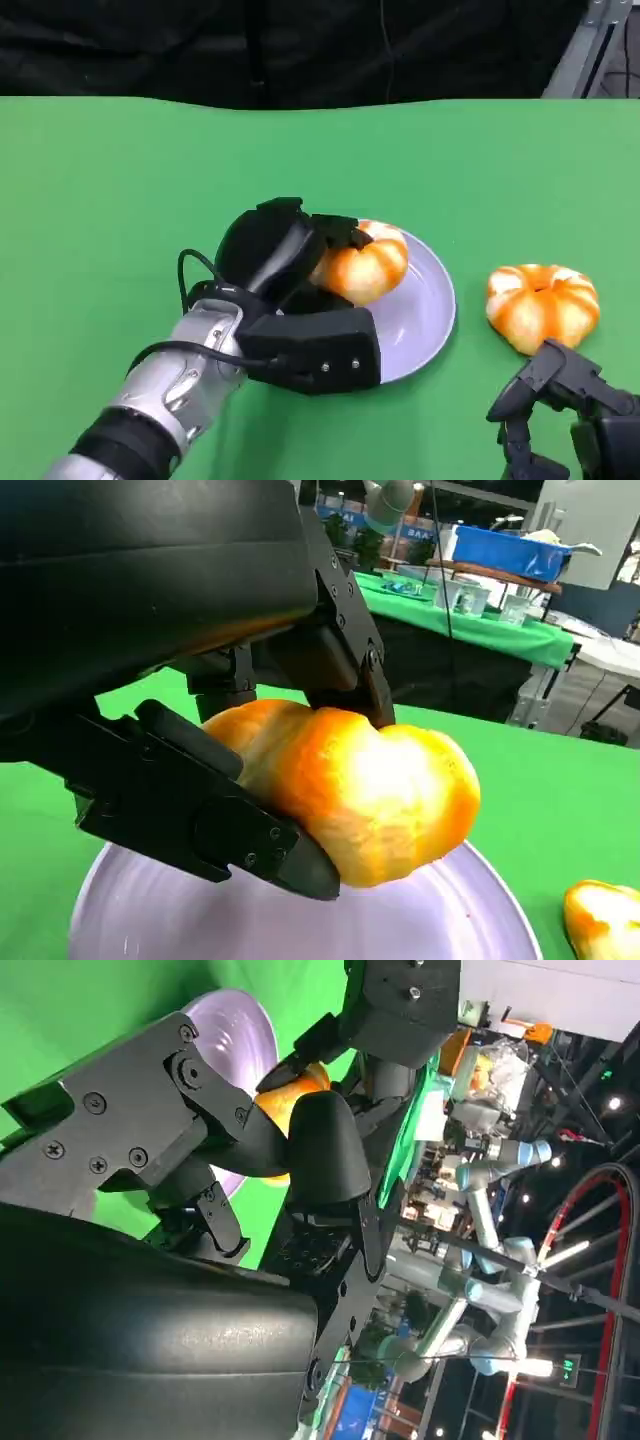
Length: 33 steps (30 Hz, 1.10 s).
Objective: Grasp the bread from the table and place it into the plate.
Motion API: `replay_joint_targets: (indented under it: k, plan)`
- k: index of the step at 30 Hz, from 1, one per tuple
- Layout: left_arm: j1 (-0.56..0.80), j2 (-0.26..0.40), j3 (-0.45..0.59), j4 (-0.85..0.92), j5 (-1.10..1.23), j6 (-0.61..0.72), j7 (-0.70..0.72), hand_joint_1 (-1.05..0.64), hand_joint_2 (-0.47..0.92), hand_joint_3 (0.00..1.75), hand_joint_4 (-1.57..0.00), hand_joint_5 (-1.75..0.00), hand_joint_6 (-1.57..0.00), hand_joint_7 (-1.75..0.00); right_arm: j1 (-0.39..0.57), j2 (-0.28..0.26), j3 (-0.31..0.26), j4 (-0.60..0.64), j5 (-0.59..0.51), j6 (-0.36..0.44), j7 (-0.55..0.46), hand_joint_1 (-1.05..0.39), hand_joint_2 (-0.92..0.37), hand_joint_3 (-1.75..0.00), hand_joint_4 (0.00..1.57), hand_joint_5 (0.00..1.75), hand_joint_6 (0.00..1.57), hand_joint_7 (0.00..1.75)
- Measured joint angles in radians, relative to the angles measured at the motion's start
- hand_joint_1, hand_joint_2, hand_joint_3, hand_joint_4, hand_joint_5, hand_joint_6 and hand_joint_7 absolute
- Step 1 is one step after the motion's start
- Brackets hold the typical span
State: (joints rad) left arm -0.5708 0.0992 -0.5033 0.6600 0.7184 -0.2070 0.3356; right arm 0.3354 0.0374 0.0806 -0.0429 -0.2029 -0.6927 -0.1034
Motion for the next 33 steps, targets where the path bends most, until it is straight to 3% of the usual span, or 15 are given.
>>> replay_joint_targets:
  k: [25, 26, 27, 28, 29, 30, 33]
  plan:
    - [0.000, 0.000, 0.000, 0.001, 0.000, 0.000, 0.000, -0.15, 0.83, 0.00, -0.72, -1.49, -1.18, -0.04, -0.001, 0.000, 0.000, 0.005, 0.000, -0.007, 0.000, -0.12, -0.47, -1.30, 0.82, 1.75, 0.74, 1.53]
    - [0.000, 0.000, 0.000, 0.001, 0.000, 0.000, 0.000, -0.11, 0.87, 0.01, -0.65, -1.61, -1.17, -0.34, -0.001, 0.000, 0.000, 0.005, 0.000, -0.007, 0.000, -0.12, -0.47, -1.30, 0.82, 1.75, 0.74, 1.53]
    - [-0.007, -0.003, -0.003, 0.016, 0.000, -0.006, 0.001, -0.08, 0.89, 0.02, -0.62, -1.69, -0.88, -1.04, 0.000, 0.000, 0.000, 0.005, 0.000, -0.007, 0.000, -0.12, -0.47, -1.30, 0.82, 1.75, 0.74, 1.53]
    - [-0.020, -0.009, -0.010, 0.048, 0.001, -0.012, 0.001, -0.06, 0.90, 0.02, -0.60, -1.72, -0.77, -1.30, 0.000, -0.001, 0.000, 0.005, 0.000, -0.007, 0.000, -0.12, -0.47, -1.30, 0.82, 1.75, 0.74, 1.53]
    - [-0.032, -0.014, -0.018, 0.081, 0.003, -0.016, 0.001, -0.06, 0.90, 0.02, -0.60, -1.73, -0.70, -1.46, 0.001, -0.001, 0.001, 0.005, 0.000, -0.007, 0.000, -0.12, -0.47, -1.30, 0.83, 1.75, 0.74, 1.53]
    - [-0.037, -0.020, -0.024, 0.109, 0.006, -0.020, 0.001, -0.05, 0.91, 0.02, -0.59, -1.74, -0.67, -1.52, 0.002, -0.001, 0.001, 0.004, 0.000, -0.007, 0.000, -0.12, -0.47, -1.30, 0.83, 1.75, 0.74, 1.53]
    - [-0.039, -0.031, -0.039, 0.150, 0.009, -0.033, 0.001, -0.05, 0.91, 0.02, -0.59, -1.75, -0.65, -1.57, 0.006, -0.001, 0.001, 0.004, 0.000, -0.007, 0.000, -0.12, -0.47, -1.30, 0.83, 1.75, 0.74, 1.53]
